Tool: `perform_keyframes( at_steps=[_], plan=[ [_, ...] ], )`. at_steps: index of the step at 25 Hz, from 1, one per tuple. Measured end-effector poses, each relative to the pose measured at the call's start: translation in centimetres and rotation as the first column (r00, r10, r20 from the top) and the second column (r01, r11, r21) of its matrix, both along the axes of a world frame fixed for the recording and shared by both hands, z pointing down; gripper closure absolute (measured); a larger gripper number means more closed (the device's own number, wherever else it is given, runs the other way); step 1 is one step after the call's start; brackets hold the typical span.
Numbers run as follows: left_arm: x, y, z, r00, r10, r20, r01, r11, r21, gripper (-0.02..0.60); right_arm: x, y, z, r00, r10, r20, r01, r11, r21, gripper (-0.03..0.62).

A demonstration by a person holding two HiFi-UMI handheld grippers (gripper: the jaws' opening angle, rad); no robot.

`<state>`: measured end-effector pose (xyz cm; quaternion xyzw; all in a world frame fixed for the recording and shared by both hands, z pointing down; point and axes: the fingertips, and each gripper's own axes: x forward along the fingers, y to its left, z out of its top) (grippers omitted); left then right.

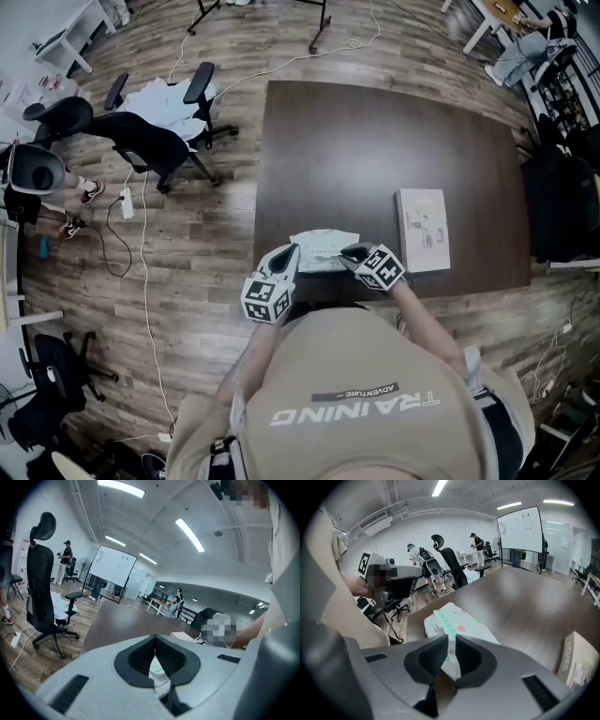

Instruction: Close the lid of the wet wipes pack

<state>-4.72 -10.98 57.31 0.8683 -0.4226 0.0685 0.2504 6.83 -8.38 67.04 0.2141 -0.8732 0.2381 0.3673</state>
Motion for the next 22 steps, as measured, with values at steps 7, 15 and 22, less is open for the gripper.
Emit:
perform_keyframes(
  at_steps=[7, 15, 22],
  plan=[
    [-0.3, 0.2, 0.2, 1.0, -0.01, 0.0, 0.01, 1.0, -0.014, 0.571, 0.3, 1.2, 2.2, 1.0, 0.005, -0.023, -0.006, 0.999, -0.054, 0.557],
    [-0.6, 0.8, 1.1, 0.999, -0.045, -0.002, 0.045, 0.998, -0.039, 0.571, 0.5, 1.0, 2.6, 1.0, -0.003, 0.001, 0.003, 0.998, -0.07, 0.557],
    [-0.4, 1.3, 1.4, 0.998, -0.056, -0.001, 0.056, 0.997, -0.051, 0.571, 0.2, 0.9, 1.9, 1.0, -0.02, -0.024, 0.019, 0.999, -0.033, 0.559]
  ],
)
